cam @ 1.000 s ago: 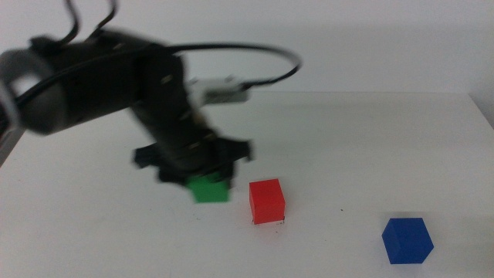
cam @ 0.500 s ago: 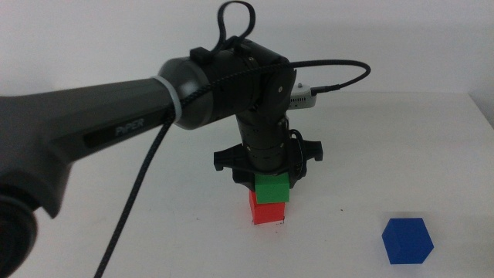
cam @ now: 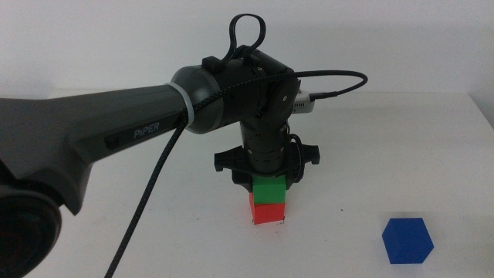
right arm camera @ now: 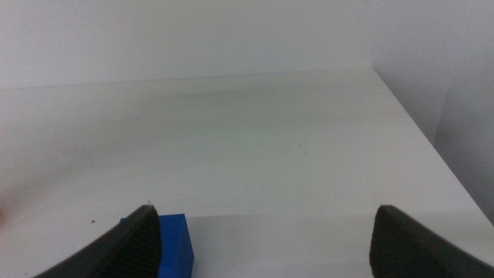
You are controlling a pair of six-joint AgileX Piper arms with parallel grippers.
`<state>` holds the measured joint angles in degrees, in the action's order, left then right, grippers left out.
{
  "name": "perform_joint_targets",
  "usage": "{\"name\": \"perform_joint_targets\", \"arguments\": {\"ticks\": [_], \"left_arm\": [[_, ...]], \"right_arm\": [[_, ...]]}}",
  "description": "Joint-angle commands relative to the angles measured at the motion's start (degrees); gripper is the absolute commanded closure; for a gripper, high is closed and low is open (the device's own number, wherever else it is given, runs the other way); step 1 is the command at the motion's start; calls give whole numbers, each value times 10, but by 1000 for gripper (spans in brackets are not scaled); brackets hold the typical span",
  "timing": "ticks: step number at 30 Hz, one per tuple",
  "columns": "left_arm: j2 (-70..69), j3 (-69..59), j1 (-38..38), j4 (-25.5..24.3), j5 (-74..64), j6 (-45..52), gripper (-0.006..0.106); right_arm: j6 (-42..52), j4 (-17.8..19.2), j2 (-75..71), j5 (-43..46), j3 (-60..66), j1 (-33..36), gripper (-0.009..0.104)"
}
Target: Stack red cubes first, then green, then blue cubes in a specific spot.
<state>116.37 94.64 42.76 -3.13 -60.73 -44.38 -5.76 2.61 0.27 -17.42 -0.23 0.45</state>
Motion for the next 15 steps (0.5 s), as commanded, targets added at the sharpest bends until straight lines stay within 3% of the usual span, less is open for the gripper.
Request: {"name": "perform_joint_targets", "arguments": {"ticks": [1,6,15], "left_arm": [[8,3,1,5,6,-6,91],[15,3,1,8,6,4,76],[15,3,1,2,4,11,14]], "right_arm": [[2,2,-3,8,2,-5,2],[2,2,-3,8,2,-5,2],[2,2,-3,8,2,-5,2]]}}
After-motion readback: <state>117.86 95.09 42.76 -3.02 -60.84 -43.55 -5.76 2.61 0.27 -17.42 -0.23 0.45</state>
